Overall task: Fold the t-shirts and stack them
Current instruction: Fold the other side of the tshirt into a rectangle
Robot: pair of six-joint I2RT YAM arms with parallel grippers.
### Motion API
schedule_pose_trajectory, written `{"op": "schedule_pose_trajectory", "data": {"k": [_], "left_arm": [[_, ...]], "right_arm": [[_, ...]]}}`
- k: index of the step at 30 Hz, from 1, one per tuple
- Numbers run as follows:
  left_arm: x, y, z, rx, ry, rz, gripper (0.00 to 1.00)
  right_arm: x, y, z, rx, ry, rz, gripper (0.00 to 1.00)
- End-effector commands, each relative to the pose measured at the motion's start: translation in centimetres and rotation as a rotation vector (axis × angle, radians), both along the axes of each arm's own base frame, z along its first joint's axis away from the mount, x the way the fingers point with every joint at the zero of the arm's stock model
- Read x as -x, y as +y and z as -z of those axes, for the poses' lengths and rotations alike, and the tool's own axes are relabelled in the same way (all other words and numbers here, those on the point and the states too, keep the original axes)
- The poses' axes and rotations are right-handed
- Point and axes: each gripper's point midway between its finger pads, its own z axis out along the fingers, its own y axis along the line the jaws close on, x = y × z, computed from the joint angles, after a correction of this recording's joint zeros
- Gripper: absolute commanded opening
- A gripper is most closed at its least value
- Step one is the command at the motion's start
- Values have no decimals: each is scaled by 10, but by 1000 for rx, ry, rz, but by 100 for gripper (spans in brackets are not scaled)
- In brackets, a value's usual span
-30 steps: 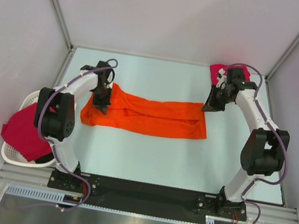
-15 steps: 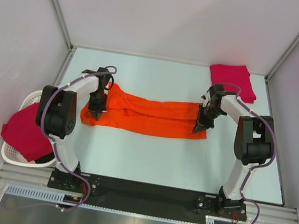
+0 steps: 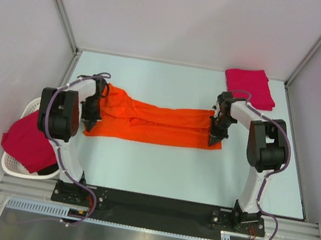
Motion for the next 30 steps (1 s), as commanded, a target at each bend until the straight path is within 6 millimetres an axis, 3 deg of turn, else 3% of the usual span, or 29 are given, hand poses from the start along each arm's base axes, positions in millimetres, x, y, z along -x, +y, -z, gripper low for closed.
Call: {"op": "schedule_pose_trajectory", "data": {"k": [1, 7, 10, 13, 17, 20, 21, 24, 25, 26, 27, 28, 30], "left_arm": [[19, 20, 10, -47, 83, -42, 0], [27, 16, 28, -18, 127, -39, 0], [17, 9, 22, 28, 86, -27, 0], [-5, -1, -9, 76, -32, -5, 0], [-31, -22, -76, 125, -281, 68, 0], [-40, -24, -97, 118, -403, 55, 0], [-40, -25, -108, 123, -456, 34, 0], [-53, -31, -109, 157, -533, 24, 0], [-58, -39, -107, 200, -542, 33, 0], [-62, -41, -104, 209, -535, 34, 0], [-65, -42, -91, 220, -497, 34, 0], [-72, -45, -90, 234, -489, 37, 1], [-73, -60, -83, 269, -445, 74, 6]], "right_arm": [[-9, -25, 13, 152, -23, -16, 0], [-6, -33, 20, 194, 1, -14, 0], [-6, -27, 13, 154, 3, -18, 0], [-19, -6, -27, 33, -74, -32, 0], [-54, 22, -110, -124, -282, -54, 0], [-77, 33, -150, -180, -390, -60, 0], [-82, 34, -145, -174, -382, -55, 0], [-103, 40, -145, -179, -396, -53, 0], [-109, 44, -124, -168, -357, -58, 0], [-110, 46, -117, -159, -335, -76, 0], [-124, 49, -119, -147, -360, -83, 0], [-128, 54, -97, -139, -318, -92, 0], [-136, 62, -88, -158, -295, -98, 0]]}}
